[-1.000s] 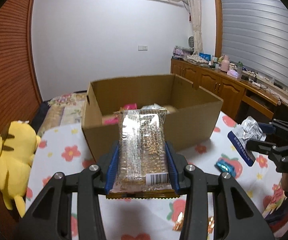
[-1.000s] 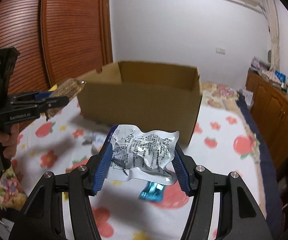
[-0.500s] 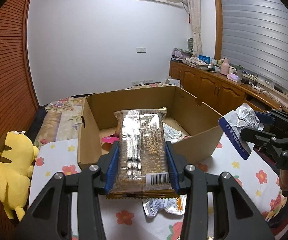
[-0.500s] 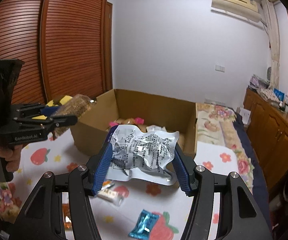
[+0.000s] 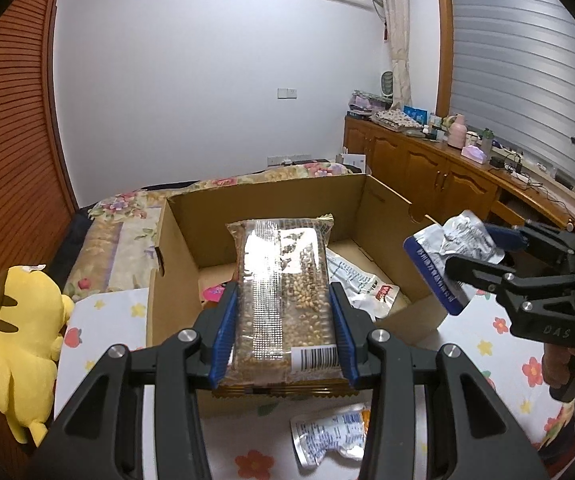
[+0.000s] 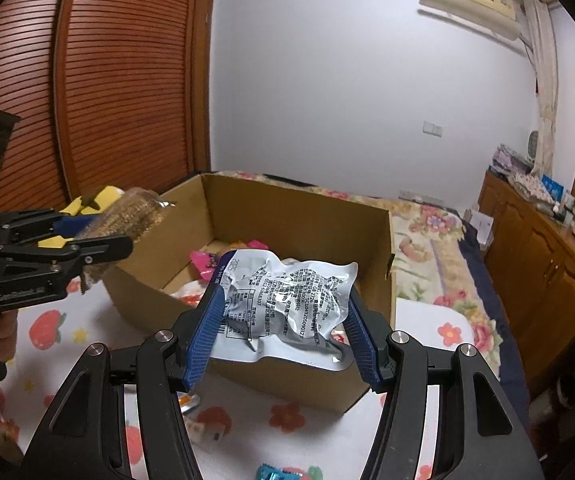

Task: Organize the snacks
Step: 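Lift both held packets and carry them over the cardboard box, then open both tools to drop the wafer bar and foil packet into the box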

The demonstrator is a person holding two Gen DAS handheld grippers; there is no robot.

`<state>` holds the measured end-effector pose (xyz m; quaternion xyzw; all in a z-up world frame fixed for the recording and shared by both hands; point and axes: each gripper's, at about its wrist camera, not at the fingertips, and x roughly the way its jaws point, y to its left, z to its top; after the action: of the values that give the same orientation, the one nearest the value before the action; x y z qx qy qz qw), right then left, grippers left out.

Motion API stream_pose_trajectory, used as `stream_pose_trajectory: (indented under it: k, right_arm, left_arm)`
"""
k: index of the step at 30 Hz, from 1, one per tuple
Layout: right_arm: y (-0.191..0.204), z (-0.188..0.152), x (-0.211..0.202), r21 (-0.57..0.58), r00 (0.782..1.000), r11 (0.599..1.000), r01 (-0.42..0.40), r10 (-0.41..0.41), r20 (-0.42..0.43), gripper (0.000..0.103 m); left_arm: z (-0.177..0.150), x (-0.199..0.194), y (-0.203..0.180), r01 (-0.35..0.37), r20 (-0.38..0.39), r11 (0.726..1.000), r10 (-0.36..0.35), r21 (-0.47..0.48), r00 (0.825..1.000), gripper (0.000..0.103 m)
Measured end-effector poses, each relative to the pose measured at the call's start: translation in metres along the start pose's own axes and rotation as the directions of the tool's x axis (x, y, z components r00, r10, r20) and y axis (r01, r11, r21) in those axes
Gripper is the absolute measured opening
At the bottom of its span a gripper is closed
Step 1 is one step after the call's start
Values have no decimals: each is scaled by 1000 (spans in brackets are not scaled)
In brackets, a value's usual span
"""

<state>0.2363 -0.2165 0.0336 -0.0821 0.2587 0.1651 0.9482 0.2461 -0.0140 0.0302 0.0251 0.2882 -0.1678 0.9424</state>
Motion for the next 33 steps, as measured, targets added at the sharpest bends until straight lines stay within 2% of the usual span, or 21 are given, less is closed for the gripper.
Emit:
stream_pose_trajectory:
  k: [5,14,25,27,29,33]
  right_arm:
    - [-13,-1,16,105,997,992,-71,75,-34,60]
    - [-22,-5,37,208,992,973,-97,113,-64,60]
    - [-22,2,53,215,993,974,-73,91,-76,61]
    - [-21,2,56,207,993,976,-69,88,-84,61]
    - [-20,0,58,194,993,979,-61,79,-85,61]
    - [-18,-1,59,178,994,983,-49,64,-83,61]
  left_arm:
    - [-3,19,-3,-11,-35,1000,11,-9,999,43]
    - [0,30,-9,-22,-48,1000,21,-16,999,44]
    - [-1,28,-10,-32,-37,999,32,-7,999,45]
    - [-2,25,-11,-34,-29,999,34,-1,999,46]
    - [-2,22,-12,-35,-18,999,35,10,999,52]
    - [-2,20,-17,-32,-7,999,32,25,999,52]
